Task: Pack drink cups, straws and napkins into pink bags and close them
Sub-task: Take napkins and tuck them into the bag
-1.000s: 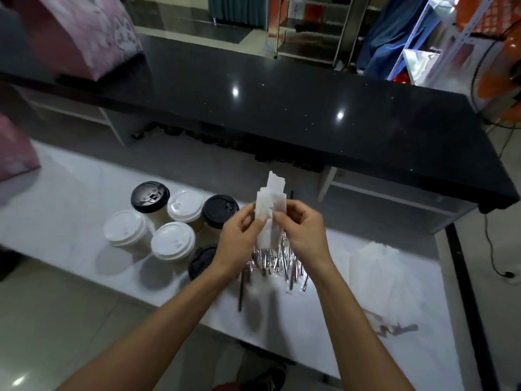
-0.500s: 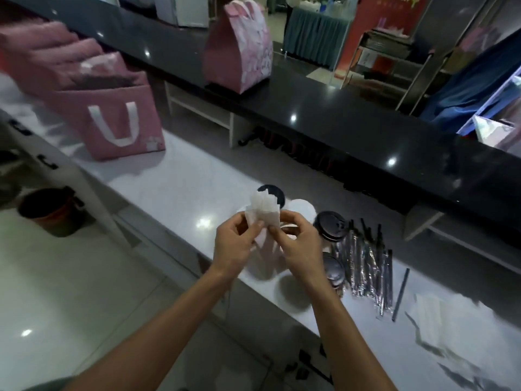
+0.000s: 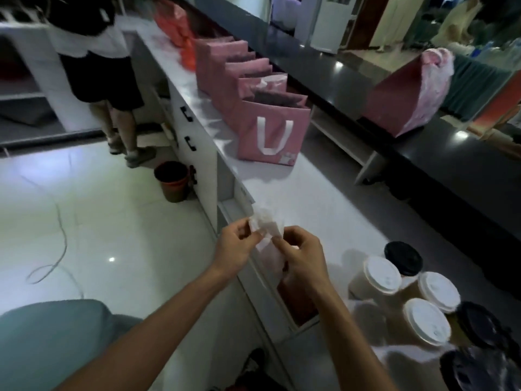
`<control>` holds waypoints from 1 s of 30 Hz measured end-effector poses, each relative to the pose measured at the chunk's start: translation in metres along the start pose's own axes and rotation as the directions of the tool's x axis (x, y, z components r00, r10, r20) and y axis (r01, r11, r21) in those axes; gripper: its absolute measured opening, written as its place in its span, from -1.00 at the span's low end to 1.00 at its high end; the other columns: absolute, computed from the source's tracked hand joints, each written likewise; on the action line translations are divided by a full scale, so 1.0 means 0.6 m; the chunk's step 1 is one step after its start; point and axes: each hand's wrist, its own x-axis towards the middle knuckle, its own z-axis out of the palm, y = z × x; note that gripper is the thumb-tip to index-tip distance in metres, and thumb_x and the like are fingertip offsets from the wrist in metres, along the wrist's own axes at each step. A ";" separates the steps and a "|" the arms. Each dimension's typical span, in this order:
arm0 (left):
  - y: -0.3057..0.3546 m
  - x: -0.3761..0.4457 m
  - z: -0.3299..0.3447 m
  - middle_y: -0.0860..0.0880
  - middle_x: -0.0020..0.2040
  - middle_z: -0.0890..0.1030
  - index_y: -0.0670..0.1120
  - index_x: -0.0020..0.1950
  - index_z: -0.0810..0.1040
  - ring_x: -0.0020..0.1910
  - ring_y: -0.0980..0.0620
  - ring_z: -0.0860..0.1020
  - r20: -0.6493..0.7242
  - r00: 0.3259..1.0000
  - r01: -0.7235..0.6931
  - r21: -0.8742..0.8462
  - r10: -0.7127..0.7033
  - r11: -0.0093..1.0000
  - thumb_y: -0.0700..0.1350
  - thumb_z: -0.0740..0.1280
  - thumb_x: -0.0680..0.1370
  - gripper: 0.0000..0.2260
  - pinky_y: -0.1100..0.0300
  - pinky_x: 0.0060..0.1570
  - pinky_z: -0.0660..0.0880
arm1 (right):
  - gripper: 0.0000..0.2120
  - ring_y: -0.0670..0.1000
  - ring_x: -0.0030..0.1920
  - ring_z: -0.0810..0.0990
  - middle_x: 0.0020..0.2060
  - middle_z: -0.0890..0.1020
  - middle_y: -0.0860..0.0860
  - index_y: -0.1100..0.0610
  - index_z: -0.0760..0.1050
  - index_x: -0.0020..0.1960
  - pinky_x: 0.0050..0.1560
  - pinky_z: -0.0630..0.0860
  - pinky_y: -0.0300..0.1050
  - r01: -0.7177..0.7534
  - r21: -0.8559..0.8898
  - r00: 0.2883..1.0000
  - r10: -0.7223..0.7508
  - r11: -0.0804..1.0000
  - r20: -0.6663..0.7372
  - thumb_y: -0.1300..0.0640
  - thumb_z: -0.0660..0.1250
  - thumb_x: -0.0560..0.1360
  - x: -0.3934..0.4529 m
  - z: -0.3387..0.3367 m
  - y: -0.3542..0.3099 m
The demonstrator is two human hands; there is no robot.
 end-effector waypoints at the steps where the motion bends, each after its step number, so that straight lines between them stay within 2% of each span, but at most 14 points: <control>1: -0.001 0.012 -0.018 -0.08 0.02 0.73 -0.12 0.12 0.67 0.05 -0.08 0.69 0.008 1.000 0.001 0.015 -0.001 1.000 -0.24 0.43 0.57 -0.85 0.05 0.06 0.62 | -0.92 0.06 -0.20 0.68 -0.23 0.70 -0.01 0.07 0.64 -0.12 -0.26 0.61 0.02 0.005 0.002 1.000 -0.005 1.000 0.020 0.10 0.43 0.54 0.016 0.012 -0.002; 4: 0.003 0.055 -0.065 -0.01 0.05 0.73 -0.06 0.14 0.65 0.01 0.14 0.68 0.020 1.000 0.008 0.090 -0.010 0.996 -0.28 0.38 0.59 -0.81 0.33 -0.06 0.54 | -0.94 0.00 -0.21 0.67 -0.24 0.70 -0.04 0.07 0.65 -0.12 -0.24 0.59 -0.06 0.038 -0.027 0.999 -0.037 0.999 0.039 0.14 0.44 0.53 0.076 0.039 -0.004; 5: 0.005 0.075 -0.078 0.01 0.05 0.73 -0.06 0.16 0.64 -0.01 0.18 0.67 0.025 1.000 0.004 0.137 -0.008 0.991 -0.28 0.38 0.59 -0.81 0.36 -0.08 0.51 | -0.94 -0.02 -0.21 0.66 -0.24 0.70 -0.05 0.07 0.65 -0.13 -0.22 0.59 -0.07 0.048 -0.036 0.998 -0.047 0.998 0.038 0.14 0.44 0.53 0.099 0.046 -0.005; 8: 0.011 0.146 -0.114 0.07 0.03 0.73 -0.05 0.18 0.65 0.04 0.15 0.66 0.051 0.998 -0.038 0.305 0.023 0.952 -0.23 0.38 0.60 -0.81 0.26 0.03 0.55 | -0.92 -0.03 -0.19 0.64 -0.25 0.69 -0.08 0.05 0.64 -0.16 -0.19 0.57 -0.10 0.073 -0.019 0.997 -0.072 0.997 0.028 0.13 0.45 0.52 0.178 0.059 -0.008; 11: 0.031 0.234 -0.133 0.13 0.06 0.71 0.02 0.20 0.65 0.09 0.18 0.64 0.088 0.995 -0.085 0.450 0.051 0.889 -0.14 0.37 0.61 -0.81 0.12 0.18 0.57 | -0.89 -0.14 -0.23 0.59 -0.26 0.67 -0.10 0.03 0.63 -0.16 -0.27 0.49 -0.30 0.095 -0.007 0.995 -0.095 0.995 0.004 0.15 0.43 0.54 0.267 0.057 -0.015; 14: 0.063 0.322 -0.132 0.16 0.07 0.68 0.06 0.20 0.65 0.08 0.22 0.61 0.126 0.988 -0.148 0.564 0.092 0.812 -0.09 0.36 0.62 -0.82 0.11 0.18 0.57 | -0.95 -0.20 -0.18 0.60 -0.20 0.67 -0.13 0.03 0.65 -0.08 -0.28 0.51 -0.32 0.108 -0.021 0.994 -0.109 0.994 -0.020 0.12 0.42 0.56 0.356 0.044 -0.025; 17: 0.093 0.398 -0.124 0.16 0.06 0.68 0.04 0.20 0.66 0.07 0.24 0.60 0.136 0.981 -0.191 0.619 0.136 0.762 -0.11 0.36 0.62 -0.81 0.14 0.18 0.56 | -0.94 -0.23 -0.14 0.61 -0.17 0.65 -0.20 -0.06 0.61 -0.08 -0.25 0.55 -0.34 0.132 -0.015 0.991 -0.132 0.991 -0.030 0.08 0.42 0.56 0.444 0.026 -0.040; 21: 0.123 0.475 -0.120 0.11 0.08 0.68 0.00 0.23 0.65 0.03 0.21 0.61 0.176 0.957 -0.288 0.695 0.232 0.659 -0.12 0.36 0.62 -0.80 0.14 0.14 0.56 | -0.98 -0.22 -0.11 0.63 -0.15 0.64 -0.25 -0.09 0.59 -0.05 -0.24 0.54 -0.35 0.196 -0.062 0.980 -0.198 0.979 -0.031 0.03 0.42 0.56 0.539 0.008 -0.065; 24: 0.154 0.540 -0.111 0.08 0.16 0.67 -0.02 0.24 0.65 0.06 0.22 0.57 0.246 0.914 -0.393 0.730 0.321 0.559 -0.12 0.35 0.62 -0.79 0.23 0.17 0.49 | -0.95 -0.16 -0.10 0.64 -0.12 0.64 -0.24 -0.07 0.60 -0.01 -0.23 0.58 -0.33 0.273 -0.100 0.959 -0.279 0.957 -0.046 0.04 0.44 0.54 0.594 -0.016 -0.096; 28: 0.194 0.640 -0.085 0.01 0.14 0.68 -0.06 0.21 0.66 0.12 0.08 0.59 0.345 0.828 -0.528 0.745 0.442 0.407 -0.10 0.35 0.61 -0.80 0.16 0.19 0.48 | -0.91 -0.12 -0.09 0.66 -0.09 0.68 -0.17 0.01 0.66 0.03 -0.13 0.63 -0.21 0.322 -0.126 0.933 -0.337 0.938 -0.126 0.05 0.46 0.53 0.672 -0.058 -0.138; 30: 0.204 0.686 -0.068 -0.01 0.09 0.69 -0.08 0.18 0.67 0.08 0.06 0.59 0.396 0.803 -0.565 0.746 0.446 0.354 -0.12 0.35 0.61 -0.82 0.13 0.14 0.51 | -0.90 -0.16 -0.11 0.65 -0.10 0.68 -0.16 0.02 0.66 0.04 -0.12 0.60 -0.26 0.340 -0.149 0.918 -0.362 0.928 -0.161 0.09 0.47 0.53 0.704 -0.076 -0.157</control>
